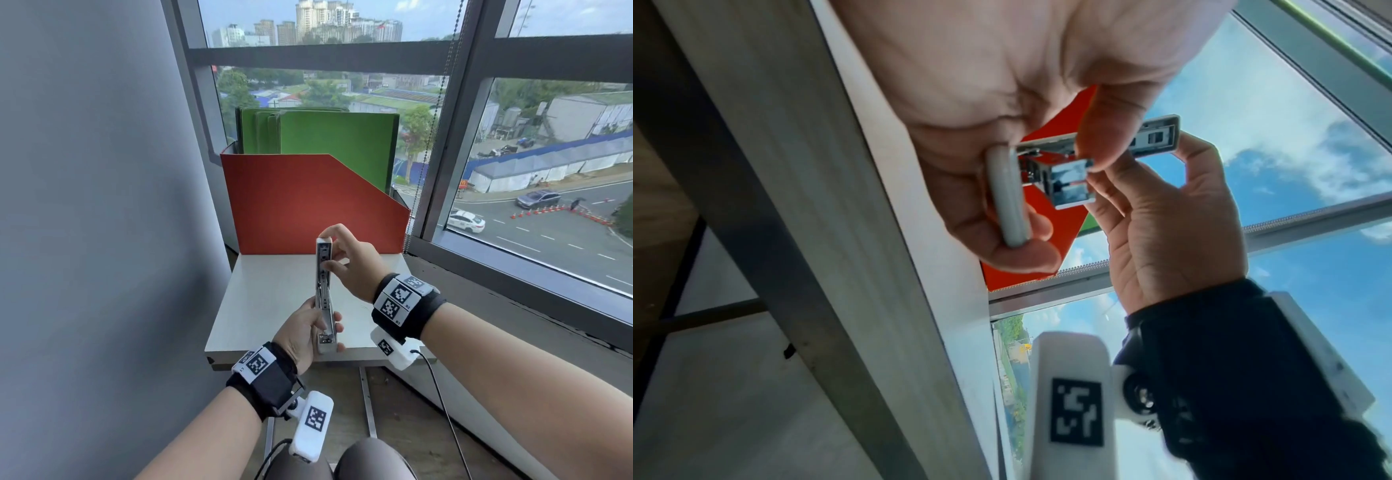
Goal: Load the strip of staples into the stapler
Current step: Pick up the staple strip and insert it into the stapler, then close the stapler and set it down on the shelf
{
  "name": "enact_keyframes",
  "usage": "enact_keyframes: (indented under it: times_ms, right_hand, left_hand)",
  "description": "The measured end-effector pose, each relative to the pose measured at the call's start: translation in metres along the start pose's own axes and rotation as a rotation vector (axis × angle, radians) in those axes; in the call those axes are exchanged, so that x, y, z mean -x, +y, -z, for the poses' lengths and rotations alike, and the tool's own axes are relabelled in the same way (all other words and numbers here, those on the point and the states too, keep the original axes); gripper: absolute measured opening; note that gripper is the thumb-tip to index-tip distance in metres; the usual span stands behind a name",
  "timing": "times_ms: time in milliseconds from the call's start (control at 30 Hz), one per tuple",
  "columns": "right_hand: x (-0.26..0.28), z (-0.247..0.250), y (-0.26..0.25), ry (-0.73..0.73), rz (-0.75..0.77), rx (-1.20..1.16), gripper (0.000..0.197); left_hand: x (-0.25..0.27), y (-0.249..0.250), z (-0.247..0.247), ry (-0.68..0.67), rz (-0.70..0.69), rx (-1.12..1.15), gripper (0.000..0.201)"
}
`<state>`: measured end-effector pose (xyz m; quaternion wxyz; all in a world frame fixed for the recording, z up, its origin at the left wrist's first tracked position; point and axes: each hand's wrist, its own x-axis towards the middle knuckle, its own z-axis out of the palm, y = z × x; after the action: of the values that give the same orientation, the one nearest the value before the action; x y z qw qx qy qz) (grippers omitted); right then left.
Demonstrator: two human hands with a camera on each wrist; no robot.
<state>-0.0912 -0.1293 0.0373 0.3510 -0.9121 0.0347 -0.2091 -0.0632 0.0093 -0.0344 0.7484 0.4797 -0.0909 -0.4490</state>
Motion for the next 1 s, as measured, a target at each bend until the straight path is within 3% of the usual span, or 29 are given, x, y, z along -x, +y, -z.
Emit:
enact_keyframes:
  times_ms: [200,300,500,667,733,800,867,933,1000]
  right_hand:
    - [0.011,-0.009,-0.006,-0.053,0.177,0.096,0.023]
    - [0.016,-0.014,-0.006,-0.094,0.191,0.138,0.019]
    - [0.034,-0.021,0.005,-0.264,0.171,0.262,0.033]
    - [0.051,-0.025,0.013,-0.224,0.234,0.213,0.044]
    - [0.054,-0.025,0.018,-0.168,0.265,0.143,0.036]
    - [0.052,-0.023,0.019,-0.090,0.174,0.036,0.027]
    - [0.046,-0.023,0.018,-0.052,-0.055,-0.053,0.031]
    - [0.040,-0.023,0.016,-0.086,-0.293,-0.188,0.040]
    - [0.036,-0.025,0.016,-0.155,-0.412,-0.259,0.046]
  left_hand:
    - [0.001,0.014,0.007,0.043,-0.035,0.176,0.030]
    - [0.000,0.019,0.011,0.075,-0.046,0.159,0.036]
    - [-0.003,0.021,0.014,0.131,-0.048,0.086,0.046]
    - [-0.005,0.020,0.011,0.129,-0.014,0.021,0.036]
    - [-0.007,0.017,0.010,0.121,-0.033,-0.012,0.033]
    - [-0.009,0.015,0.009,0.107,-0.054,-0.034,0.037]
    - [-0.012,0.014,0.007,0.119,-0.078,-0.070,0.042]
    - [-0.013,0.012,0.005,0.165,-0.119,-0.097,0.038]
    - [-0.014,0.009,0.006,0.222,-0.137,-0.132,0.029]
